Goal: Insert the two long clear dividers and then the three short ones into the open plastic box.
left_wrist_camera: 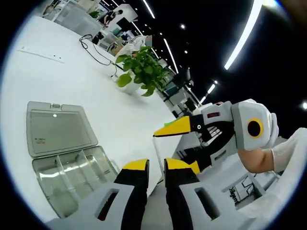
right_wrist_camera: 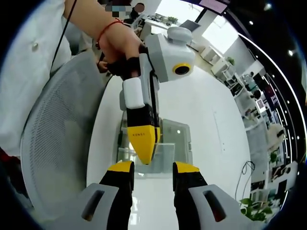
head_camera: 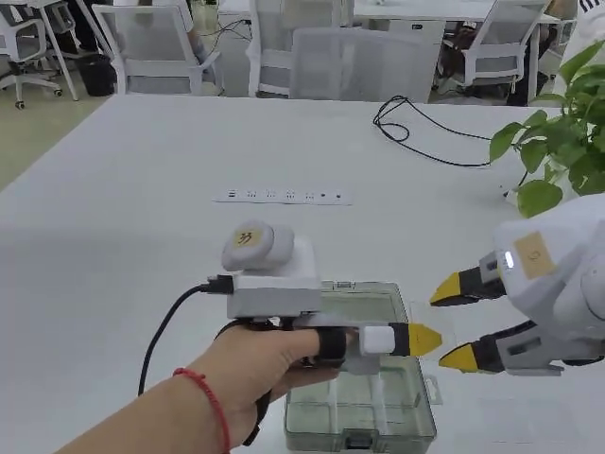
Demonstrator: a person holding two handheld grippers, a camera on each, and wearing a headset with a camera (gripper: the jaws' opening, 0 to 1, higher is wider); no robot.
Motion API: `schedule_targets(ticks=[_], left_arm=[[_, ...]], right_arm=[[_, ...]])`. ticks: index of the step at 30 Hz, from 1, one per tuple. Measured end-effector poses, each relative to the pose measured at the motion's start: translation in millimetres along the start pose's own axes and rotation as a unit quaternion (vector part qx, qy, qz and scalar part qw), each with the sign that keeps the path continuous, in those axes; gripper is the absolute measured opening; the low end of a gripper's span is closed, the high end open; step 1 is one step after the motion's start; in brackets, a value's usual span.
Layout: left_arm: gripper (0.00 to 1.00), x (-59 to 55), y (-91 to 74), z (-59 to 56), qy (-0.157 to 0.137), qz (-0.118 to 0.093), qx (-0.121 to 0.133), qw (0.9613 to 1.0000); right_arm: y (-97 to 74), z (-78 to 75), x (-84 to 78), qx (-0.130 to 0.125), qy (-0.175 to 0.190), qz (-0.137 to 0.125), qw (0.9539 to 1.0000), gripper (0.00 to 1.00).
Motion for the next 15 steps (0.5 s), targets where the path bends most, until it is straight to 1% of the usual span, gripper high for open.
schedule_targets(ticks=[5,15], left_arm=[[0.00,-1.2,0.4,-2.2,0.002,0.002,-0.008,1.0000],[0.00,-0.2,-0.1,-4.7,-0.004,-0.005,-0.010,0.9999]], right_arm=[[0.3,0.8,0.4,0.000,-0.002,0.002,1.0000,0.33],[-0.6,0.8,1.5,-0.004,-0.005,0.002,1.0000,0.33]])
Point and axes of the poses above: the centre of the closed fingertips' face, and the gripper's own axes: y roughly forward along the fingers, z roughly to its left, x roughly out of its top, the point moved 6 cm from there along -y, roughly backward along the fingers, and after that the axes turned 7 degrees about y, right-handed, at the moved point
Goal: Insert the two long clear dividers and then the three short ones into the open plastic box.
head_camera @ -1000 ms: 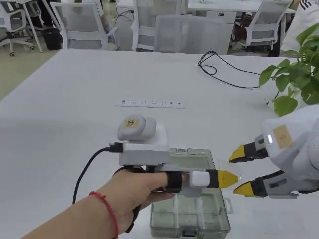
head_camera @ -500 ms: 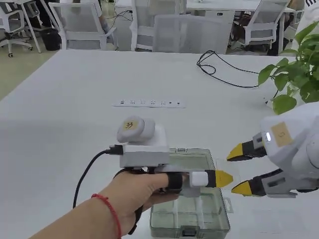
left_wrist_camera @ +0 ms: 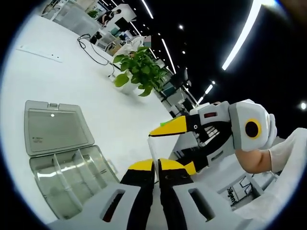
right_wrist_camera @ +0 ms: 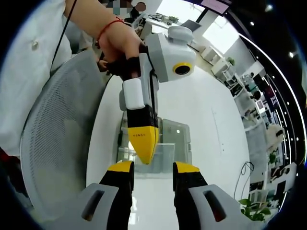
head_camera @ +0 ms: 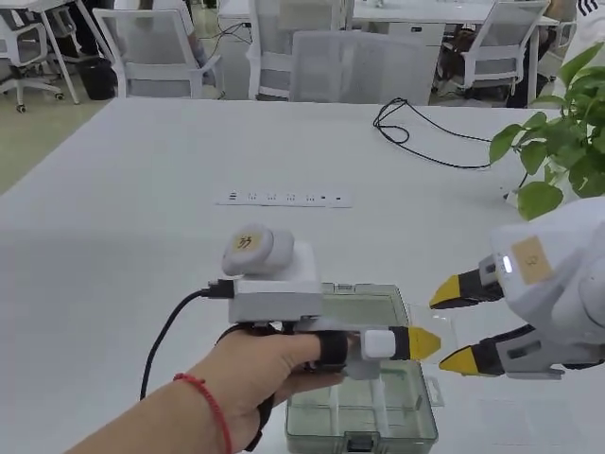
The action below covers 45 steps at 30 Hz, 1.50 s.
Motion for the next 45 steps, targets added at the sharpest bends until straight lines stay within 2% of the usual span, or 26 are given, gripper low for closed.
schedule_targets(ticks=[7,9,12,16,19,23,26,29,32,38,40,42,43,45], left_arm=[[0.00,0.1,-1.5,0.1,-0.007,-0.011,0.004,0.9999],[0.00,0.2,-2.2,2.4,0.006,-0.012,0.010,0.9999],[0.00,1.6,-3.4,0.9,-0.003,-0.018,0.005,0.9998],[0.00,3.7,-6.3,0.7,0.013,-0.022,0.007,0.9996],[0.00,3.4,-9.1,2.4,0.042,-0.020,0.013,0.9988],[0.00,0.8,-12.9,1.2,0.077,-0.017,0.008,0.9969],[0.00,-1.2,-15.5,-0.9,0.112,-0.011,0.004,0.9936],[0.00,-2.4,-17.8,-4.1,0.129,-0.008,-0.002,0.9917],[0.00,-3.9,-20.4,-6.4,0.154,0.000,-0.007,0.9880],[0.00,-6.5,-27.0,-14.2,0.212,0.017,-0.019,0.9770],[0.00,-7.1,-29.4,-16.6,0.238,0.025,-0.021,0.9707],[0.00,-7.6,-30.7,-19.2,0.247,0.030,-0.023,0.9682],[0.00,-8.0,-31.8,-19.8,0.261,0.036,-0.023,0.9644],[0.00,-8.7,-32.6,-22.3,0.271,0.041,-0.028,0.9614]], right_arm=[[-0.4,-0.7,1.4,-0.005,-0.006,-0.001,1.0000,0.33],[-1.2,-2.1,2.3,-0.010,-0.005,-0.002,0.9999,0.33],[-2.0,-2.9,2.8,-0.009,0.004,-0.005,0.9999,0.34],[-5.9,-5.7,2.4,-0.012,0.009,-0.010,0.9998,0.36],[-10.3,-7.9,2.1,-0.008,0.021,-0.018,0.9996,0.36],[-16.5,-10.9,3.0,0.002,0.045,-0.034,0.9984,0.36],[-20.8,-11.5,4.8,0.015,0.060,-0.046,0.9970,0.36],[-23.2,-13.0,4.0,0.029,0.077,-0.059,0.9949,0.35],[-28.1,-14.3,7.6,0.040,0.089,-0.070,0.9927,0.35],[-37.1,-17.9,15.6,0.065,0.114,-0.095,0.9867,0.34],[-38.7,-19.2,17.2,0.071,0.119,-0.098,0.9855,0.34],[-39.8,-19.2,18.7,0.078,0.120,-0.101,0.9845,0.33],[-40.7,-19.2,19.8,0.084,0.122,-0.104,0.9835,0.33],[-41.9,-19.6,21.1,0.092,0.126,-0.108,0.9819,0.32]])
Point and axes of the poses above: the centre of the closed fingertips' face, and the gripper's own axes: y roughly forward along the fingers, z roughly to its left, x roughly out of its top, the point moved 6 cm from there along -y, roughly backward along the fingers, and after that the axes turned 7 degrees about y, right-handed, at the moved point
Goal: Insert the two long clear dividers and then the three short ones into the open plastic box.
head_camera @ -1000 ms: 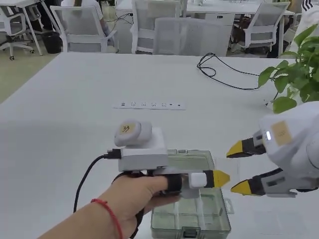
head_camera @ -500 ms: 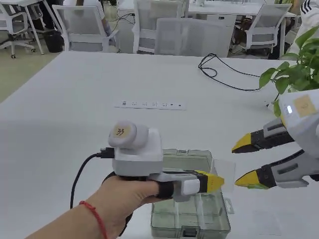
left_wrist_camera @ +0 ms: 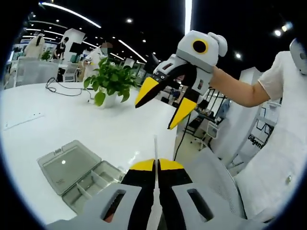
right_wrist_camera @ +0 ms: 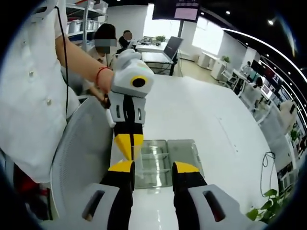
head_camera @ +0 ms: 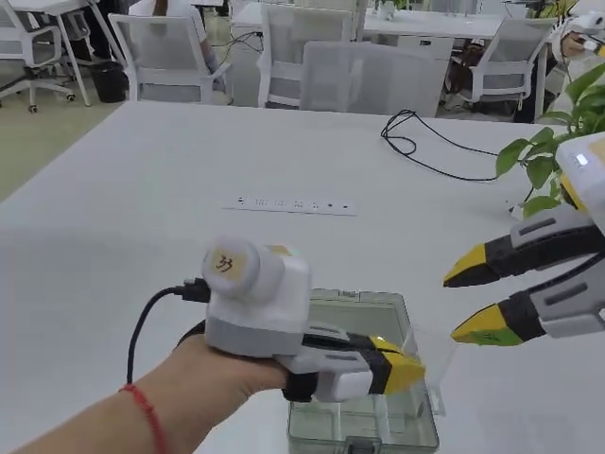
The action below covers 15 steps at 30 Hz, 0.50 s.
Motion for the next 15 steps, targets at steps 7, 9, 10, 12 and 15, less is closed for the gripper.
schedule_targets(ticks=[7,9,10,12,15], left_arm=[[0.00,-0.7,-0.6,-8.5,0.046,0.021,-0.018,0.9986],[0.00,-1.1,-0.8,-10.1,0.059,0.024,-0.022,0.9977],[0.00,-1.1,-1.0,-10.8,0.062,0.025,-0.024,0.9975],[0.00,-0.9,-1.5,-12.1,0.064,0.024,-0.028,0.9973],[0.00,-0.5,-2.6,-14.9,0.077,0.027,-0.033,0.9961]], right_arm=[[0.7,6.9,2.8,0.041,0.005,0.000,0.9992,0.27],[1.8,13.8,3.6,0.067,0.014,-0.002,0.9976,0.24],[2.2,16.2,3.7,0.076,0.016,-0.001,0.9970,0.23],[3.3,20.5,3.5,0.090,0.016,0.001,0.9958,0.21],[6.1,22.9,0.4,0.098,0.017,0.007,0.9951,0.18]])
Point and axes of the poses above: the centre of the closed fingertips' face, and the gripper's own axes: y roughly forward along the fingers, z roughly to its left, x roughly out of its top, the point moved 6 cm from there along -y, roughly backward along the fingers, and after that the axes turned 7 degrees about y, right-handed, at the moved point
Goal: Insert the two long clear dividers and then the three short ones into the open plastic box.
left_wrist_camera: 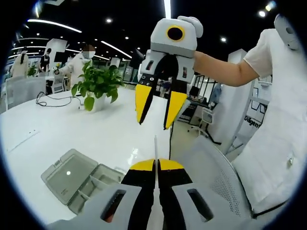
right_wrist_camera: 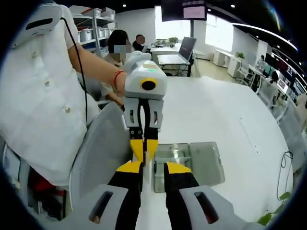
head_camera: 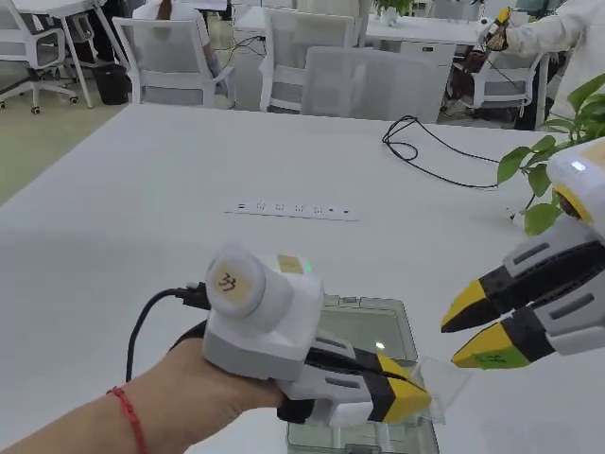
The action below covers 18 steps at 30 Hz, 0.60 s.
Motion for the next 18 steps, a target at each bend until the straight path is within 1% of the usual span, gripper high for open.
schedule_targets(ticks=[5,7,11,18], left_arm=[[0.00,2.5,-0.8,-2.8,0.011,-0.002,-0.007,0.9999],[0.00,2.9,-0.9,-3.6,0.015,-0.002,-0.009,0.9998],[0.00,4.2,-1.4,-5.1,0.020,-0.006,-0.012,0.9997],[0.00,4.0,-1.6,-7.0,0.025,-0.008,-0.016,0.9995]], right_arm=[[4.8,6.5,-5.4,0.032,0.010,0.008,0.9994,0.14],[6.5,8.6,-5.4,0.038,0.009,0.009,0.9992,0.12],[10.9,13.1,-5.4,0.046,0.011,0.011,0.9988,0.10],[14.3,12.5,-9.3,0.056,0.013,0.013,0.9983,0.08]])
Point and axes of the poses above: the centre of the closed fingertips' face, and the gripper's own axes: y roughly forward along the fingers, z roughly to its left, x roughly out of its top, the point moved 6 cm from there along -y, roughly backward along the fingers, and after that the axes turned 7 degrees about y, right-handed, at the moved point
